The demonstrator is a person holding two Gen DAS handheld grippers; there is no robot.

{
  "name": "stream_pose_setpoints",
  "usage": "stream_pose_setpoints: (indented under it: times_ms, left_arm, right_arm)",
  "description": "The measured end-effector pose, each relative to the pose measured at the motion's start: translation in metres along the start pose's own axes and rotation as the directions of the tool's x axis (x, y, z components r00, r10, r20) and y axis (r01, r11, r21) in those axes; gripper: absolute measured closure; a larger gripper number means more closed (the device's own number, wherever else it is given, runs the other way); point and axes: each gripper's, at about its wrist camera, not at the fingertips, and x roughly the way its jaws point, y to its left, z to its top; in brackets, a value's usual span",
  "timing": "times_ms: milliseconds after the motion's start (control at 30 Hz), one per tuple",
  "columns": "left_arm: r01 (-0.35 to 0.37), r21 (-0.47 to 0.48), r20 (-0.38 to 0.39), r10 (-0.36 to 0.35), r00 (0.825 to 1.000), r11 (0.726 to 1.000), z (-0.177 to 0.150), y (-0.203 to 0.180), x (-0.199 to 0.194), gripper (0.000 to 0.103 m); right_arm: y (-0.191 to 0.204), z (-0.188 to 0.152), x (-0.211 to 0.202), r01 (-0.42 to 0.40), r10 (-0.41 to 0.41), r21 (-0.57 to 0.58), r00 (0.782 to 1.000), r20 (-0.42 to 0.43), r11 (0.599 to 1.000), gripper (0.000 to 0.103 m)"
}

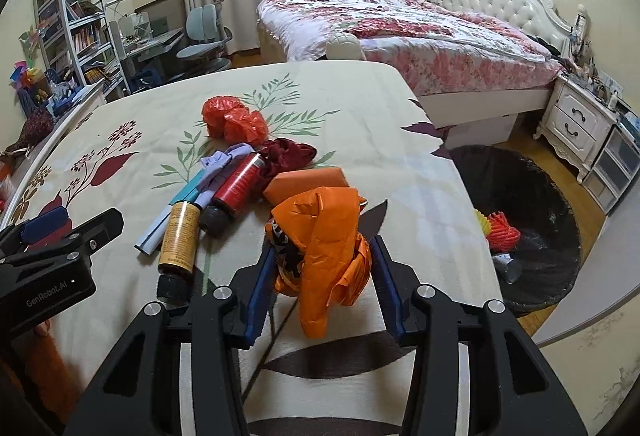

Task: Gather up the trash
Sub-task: 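Grasp the orange plastic bag with the right tool while the left tool grasps the tan bottle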

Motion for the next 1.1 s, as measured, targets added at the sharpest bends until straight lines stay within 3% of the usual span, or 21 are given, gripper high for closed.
stream_pose_setpoints:
  times_ms: [433, 700, 767, 1100]
  left_arm:
    - [0.01, 0.059, -0.037, -0.008, 0.999, 0.998, -0.008, -0.049, 0.006, 0.014]
    - [-0.016, 0.112, -0.061, 0.023, 0.998, 0.994, -0.012, -0.071, 0.018, 0.034]
    - [-0.019, 0.115, -0.073, 0.027, 0.997, 0.993, -0.013, -0.073, 0.022, 0.045]
    - [0.014, 0.139, -0.06, -0.005, 0.998, 0.99, -0.016, -0.076, 0.02, 0.072]
  right_arm:
    - [-0.04, -0.01, -0.003, -0.004, 0.003, 0.076, 1.0, 0.017, 0.997, 0.057]
    - [-0.057, -0.013, -0.001, -0.028, 0.026, 0.123, 0.999, 0.024, 0.992, 0.057]
    - [-0.057, -0.013, 0.0, -0.035, 0.033, 0.125, 0.999, 0.024, 0.992, 0.057]
    - [-0.058, -0.014, 0.001, -0.042, 0.04, 0.124, 0.999, 0.021, 0.991, 0.057]
